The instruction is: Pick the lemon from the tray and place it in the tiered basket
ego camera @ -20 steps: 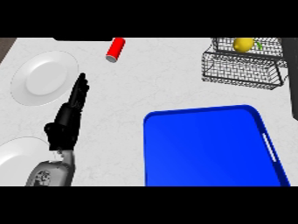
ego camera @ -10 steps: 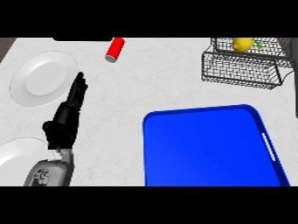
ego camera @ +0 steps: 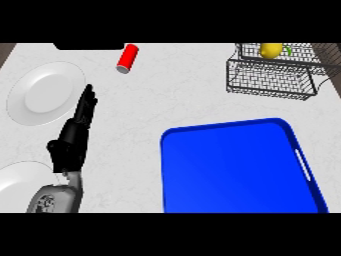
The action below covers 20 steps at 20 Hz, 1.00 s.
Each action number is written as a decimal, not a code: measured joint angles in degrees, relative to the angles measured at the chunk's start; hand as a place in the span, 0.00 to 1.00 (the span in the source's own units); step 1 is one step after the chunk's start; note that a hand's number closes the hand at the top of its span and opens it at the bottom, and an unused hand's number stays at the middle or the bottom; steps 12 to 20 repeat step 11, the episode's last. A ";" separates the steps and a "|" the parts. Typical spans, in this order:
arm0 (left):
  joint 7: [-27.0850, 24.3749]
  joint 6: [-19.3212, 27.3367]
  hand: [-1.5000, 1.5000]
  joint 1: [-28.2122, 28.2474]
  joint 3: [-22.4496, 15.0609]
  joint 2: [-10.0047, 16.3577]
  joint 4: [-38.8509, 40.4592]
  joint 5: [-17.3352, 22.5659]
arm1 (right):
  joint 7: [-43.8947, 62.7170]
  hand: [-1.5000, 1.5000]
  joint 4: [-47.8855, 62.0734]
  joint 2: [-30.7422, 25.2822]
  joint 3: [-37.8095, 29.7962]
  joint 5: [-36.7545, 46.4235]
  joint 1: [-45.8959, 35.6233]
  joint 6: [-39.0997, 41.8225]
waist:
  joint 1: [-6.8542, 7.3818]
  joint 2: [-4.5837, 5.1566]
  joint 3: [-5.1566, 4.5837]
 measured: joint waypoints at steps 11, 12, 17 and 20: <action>0.76 0.05 0.50 2.60 0.93 0.57 -2.40 0.60 | -3.25 0.00 -24.72 -3.07 -16.50 -19.87 22.85 13.12 | -2.34 -0.57 0.02; 0.76 0.05 0.50 2.60 0.93 0.57 -2.40 0.60 | -3.25 0.00 -24.72 -3.07 -16.50 -19.87 22.85 13.12 | -2.34 -0.57 0.02; 0.76 0.05 0.50 2.60 0.93 0.57 -2.40 0.60 | -3.25 0.00 -24.72 -3.07 -16.50 -19.87 22.85 13.12 | -2.34 -0.57 0.02; 0.76 0.05 0.50 2.60 0.93 0.57 -2.40 0.60 | -3.25 0.00 -24.72 -3.07 -16.50 -19.87 22.85 13.12 | -2.34 -0.57 0.02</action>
